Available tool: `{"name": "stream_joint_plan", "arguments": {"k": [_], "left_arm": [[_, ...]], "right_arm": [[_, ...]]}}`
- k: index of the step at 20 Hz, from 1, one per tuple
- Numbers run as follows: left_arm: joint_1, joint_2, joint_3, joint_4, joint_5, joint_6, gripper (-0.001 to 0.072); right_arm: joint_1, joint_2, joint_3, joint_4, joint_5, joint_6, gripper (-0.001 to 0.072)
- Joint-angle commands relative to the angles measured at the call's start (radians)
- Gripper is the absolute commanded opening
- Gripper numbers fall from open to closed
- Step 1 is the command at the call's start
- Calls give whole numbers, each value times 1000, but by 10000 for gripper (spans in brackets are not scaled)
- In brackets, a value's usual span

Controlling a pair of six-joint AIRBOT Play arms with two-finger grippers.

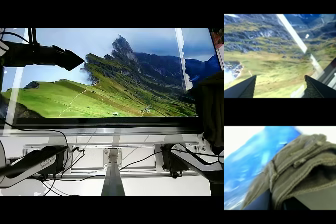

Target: Fold the clothes and pants, and hang the long-sleeved shirts on hangers.

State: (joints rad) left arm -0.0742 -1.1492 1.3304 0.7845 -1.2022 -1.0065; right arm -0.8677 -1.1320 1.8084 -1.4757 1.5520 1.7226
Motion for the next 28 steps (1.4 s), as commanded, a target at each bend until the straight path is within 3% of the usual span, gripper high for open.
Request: {"name": "stream_joint_plan", "arguments": {"k": [1,3,4,6,7,9,10,11,13,16,20,24,28], "left_arm": [[1,7,1,1,6,0,690],[1,7,1,1,6,0,690],[1,6,1,1,6,0,690],[1,6,1,1,6,0,690],[1,6,1,1,6,0,690],[1,6,1,1,6,0,690],[1,6,1,1,6,0,690],[1,6,1,1,6,0,690],[1,6,1,1,6,0,690],[1,6,1,1,6,0,690],[1,6,1,1,6,0,690],[1,6,1,1,6,0,690],[1,6,1,0,6,0,690]], "right_arm": [[-212,38,-2,-69,139,50,36],[-254,37,-16,-68,167,50,37],[-256,34,-18,-68,163,49,92],[-252,26,-18,-51,147,39,608],[-251,23,-19,-18,134,24,689],[-251,17,-18,63,111,11,673],[-251,15,-18,106,105,11,548],[-230,13,-18,121,104,9,302],[-138,13,-18,121,95,-15,33],[85,14,-18,107,34,-24,35],[469,13,-18,54,-101,-170,34],[836,13,-18,-139,-201,-202,34],[1021,10,-18,-353,-187,-209,35]]}}
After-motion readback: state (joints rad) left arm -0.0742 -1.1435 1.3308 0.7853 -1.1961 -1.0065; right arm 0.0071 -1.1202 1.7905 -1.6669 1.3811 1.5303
